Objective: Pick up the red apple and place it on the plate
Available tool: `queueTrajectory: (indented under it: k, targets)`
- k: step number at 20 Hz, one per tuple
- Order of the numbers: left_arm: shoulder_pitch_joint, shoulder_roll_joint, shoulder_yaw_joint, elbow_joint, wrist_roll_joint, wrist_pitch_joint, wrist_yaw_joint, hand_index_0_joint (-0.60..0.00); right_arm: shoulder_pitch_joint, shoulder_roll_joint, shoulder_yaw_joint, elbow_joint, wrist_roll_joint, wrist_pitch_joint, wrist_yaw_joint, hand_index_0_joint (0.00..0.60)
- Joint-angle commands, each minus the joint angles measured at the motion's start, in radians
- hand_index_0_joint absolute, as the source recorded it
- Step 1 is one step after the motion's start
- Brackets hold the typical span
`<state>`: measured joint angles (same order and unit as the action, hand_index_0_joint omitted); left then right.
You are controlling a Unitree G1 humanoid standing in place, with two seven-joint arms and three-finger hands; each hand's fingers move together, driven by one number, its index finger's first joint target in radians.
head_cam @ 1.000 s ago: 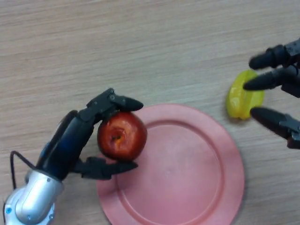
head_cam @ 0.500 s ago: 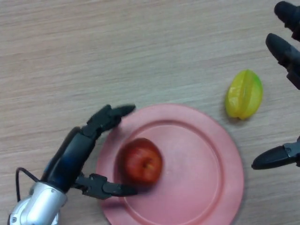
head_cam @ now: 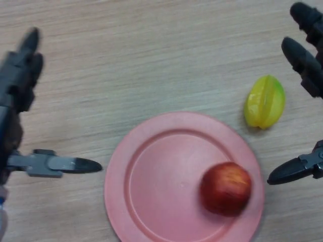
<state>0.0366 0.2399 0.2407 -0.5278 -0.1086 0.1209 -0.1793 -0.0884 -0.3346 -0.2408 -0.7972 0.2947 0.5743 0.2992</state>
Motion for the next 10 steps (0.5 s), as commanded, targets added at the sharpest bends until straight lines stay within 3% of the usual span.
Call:
queueTrajectory:
  k: [1,3,10]
  targets:
    - [-0.023,0.053,0.097,-0.11,-0.059,-0.034,0.018,0.0,-0.026,-0.011,-0.012,-0.043,-0.014,-0.133,-0.007,0.0]
    - [-0.023,0.061,0.111,-0.186,-0.072,0.054,0.004,0.0,-0.049,-0.017,0.001,-0.035,-0.031,-0.129,-0.009,0.0]
    - [-0.032,0.057,0.116,-0.213,-0.07,0.077,-0.002,0.0,-0.074,-0.01,0.036,-0.011,-0.062,-0.133,-0.005,0.0]
